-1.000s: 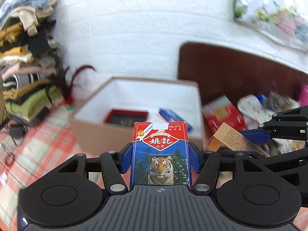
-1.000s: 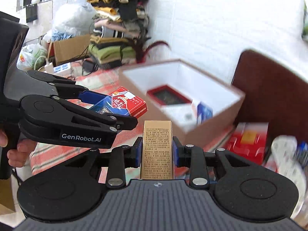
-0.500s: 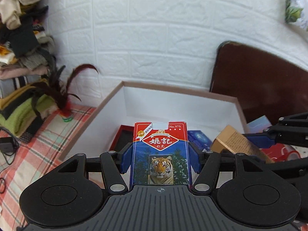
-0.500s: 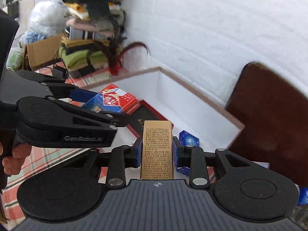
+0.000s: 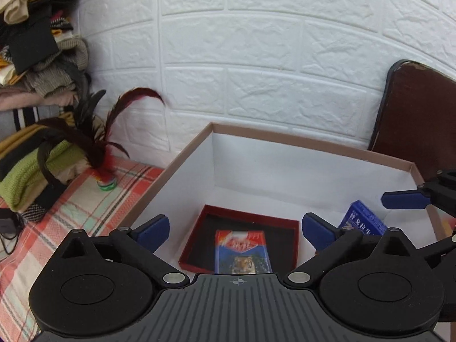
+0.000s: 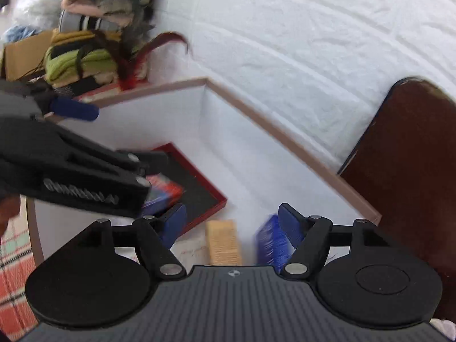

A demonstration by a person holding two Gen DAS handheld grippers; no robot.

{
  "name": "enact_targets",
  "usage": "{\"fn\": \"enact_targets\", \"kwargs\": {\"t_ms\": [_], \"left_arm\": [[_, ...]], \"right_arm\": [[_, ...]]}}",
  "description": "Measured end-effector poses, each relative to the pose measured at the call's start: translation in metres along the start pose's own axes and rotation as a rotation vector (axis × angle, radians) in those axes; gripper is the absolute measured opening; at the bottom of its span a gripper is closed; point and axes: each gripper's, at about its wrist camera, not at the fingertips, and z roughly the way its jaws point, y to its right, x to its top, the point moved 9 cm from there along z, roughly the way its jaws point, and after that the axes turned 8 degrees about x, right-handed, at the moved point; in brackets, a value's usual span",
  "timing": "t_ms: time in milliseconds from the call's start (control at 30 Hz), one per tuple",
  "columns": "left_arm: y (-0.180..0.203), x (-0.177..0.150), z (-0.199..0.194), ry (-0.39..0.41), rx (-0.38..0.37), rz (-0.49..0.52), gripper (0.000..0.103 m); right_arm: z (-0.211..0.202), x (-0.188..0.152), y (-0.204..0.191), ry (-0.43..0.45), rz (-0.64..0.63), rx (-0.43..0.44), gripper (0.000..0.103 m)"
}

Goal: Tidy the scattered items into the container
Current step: 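Open the left tool over the red tray while the right tool releases the tan box, then return both tools from the beige box to the pile of markers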

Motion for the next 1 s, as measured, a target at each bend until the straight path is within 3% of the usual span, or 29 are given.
{"fn": "enact_targets", "kwargs": {"t_ms": [133,233,433,767,1000], "left_arm": [[0.001,-0.004,0.004,-0.029,-0.009,0.006,0.103],[0.006,-0.006,0.003,-0.031,-0.011,0.030,0.103],[0.021,-0.005,-0.016,-0.017,-0.027,0.055,0.103],[0.047,-0.007,-0.081,0.041,-0.060,0.080,0.103],[0.073,-0.029,-0.134,0.071,-0.084,0.121,0.103]], "right_arm": [[0.003,-0.005,0.002,-0.011,0.020,0.024,0.078],[-0.001,-0.006,0.001,-0.002,0.028,0.045,0.088],[-0.022,-0.007,-0.001,0.025,0.020,0.046,0.096],[-0.088,-0.018,-0.013,0.095,-0.007,0.057,0.098],[-0.141,-0.047,-0.027,0.114,-0.037,0.034,0.100]]}}
